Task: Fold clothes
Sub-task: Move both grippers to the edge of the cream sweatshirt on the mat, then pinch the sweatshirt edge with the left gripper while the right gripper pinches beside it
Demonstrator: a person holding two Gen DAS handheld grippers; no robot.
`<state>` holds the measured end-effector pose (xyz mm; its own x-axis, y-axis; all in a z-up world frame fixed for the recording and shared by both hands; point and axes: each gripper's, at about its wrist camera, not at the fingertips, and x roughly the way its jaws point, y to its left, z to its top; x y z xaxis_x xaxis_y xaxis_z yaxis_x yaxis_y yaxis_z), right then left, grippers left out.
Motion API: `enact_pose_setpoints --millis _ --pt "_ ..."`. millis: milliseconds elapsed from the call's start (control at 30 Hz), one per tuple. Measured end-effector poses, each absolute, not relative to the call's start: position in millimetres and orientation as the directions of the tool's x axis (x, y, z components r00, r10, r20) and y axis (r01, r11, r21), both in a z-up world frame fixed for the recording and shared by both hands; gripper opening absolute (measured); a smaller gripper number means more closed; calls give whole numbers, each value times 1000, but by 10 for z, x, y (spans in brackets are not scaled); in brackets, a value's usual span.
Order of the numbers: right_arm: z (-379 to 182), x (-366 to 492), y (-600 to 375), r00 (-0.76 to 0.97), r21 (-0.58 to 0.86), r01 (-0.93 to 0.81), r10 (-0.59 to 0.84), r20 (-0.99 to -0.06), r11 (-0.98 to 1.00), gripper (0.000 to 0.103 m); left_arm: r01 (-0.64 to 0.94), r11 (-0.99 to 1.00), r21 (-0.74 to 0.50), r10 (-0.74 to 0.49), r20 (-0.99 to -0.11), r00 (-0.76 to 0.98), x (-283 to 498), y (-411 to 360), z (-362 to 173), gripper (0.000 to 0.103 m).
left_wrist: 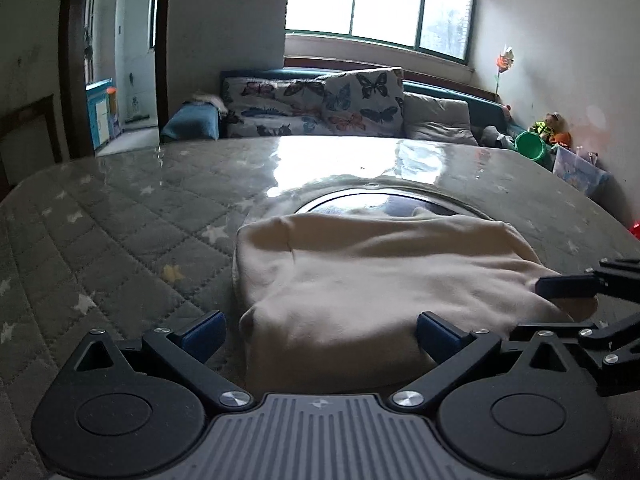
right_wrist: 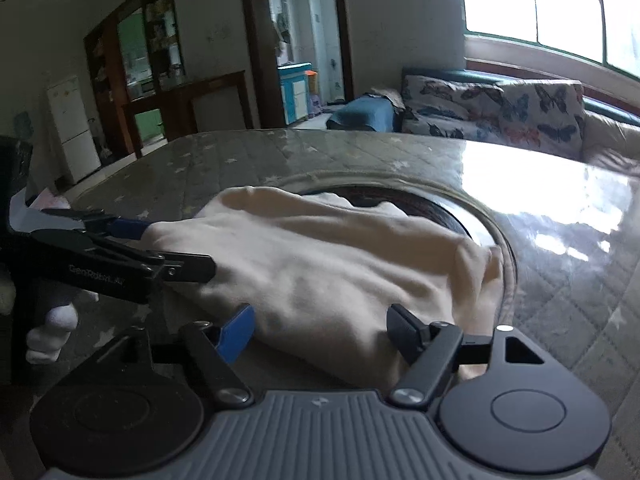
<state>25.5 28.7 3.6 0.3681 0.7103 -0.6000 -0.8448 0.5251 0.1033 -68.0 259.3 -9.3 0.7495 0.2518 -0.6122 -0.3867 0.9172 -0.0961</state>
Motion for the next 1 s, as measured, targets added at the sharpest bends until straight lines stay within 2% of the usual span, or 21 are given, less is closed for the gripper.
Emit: enact_pose_setpoints --millis 200,367,533,833,900,933,1000 --pt "96 297 198 366 153 -828 726 -582 540 79 -397 903 -165 216 -624 751 -715 2667 -104 103" --pt "128 336 128 388 157 -809 715 -582 567 79 -396 902 -174 208 -628 750 -729 2668 -102 103" --pt "206 176 228 378 81 -857 728 -572 508 79 -374 909 -184 191 -614 766 -773 2650 -51 100" --pt "240 -159 698 297 -64 -946 765 -572 319 77 -361 906 -221 165 -601 782 -820 2727 140 68" --pt "208 -223 810 285 -104 -955 764 -580 277 74 -362 907 -216 166 -605 779 -811 2758 181 48" --pt "188 -247 867 281 -121 -958 760 -586 261 68 -364 905 -219 164 -611 775 -800 2783 195 44" --pt "143 -290 985 276 -149 -961 751 -600 234 62 -367 899 -240 148 -621 770 -773 2849 221 30"
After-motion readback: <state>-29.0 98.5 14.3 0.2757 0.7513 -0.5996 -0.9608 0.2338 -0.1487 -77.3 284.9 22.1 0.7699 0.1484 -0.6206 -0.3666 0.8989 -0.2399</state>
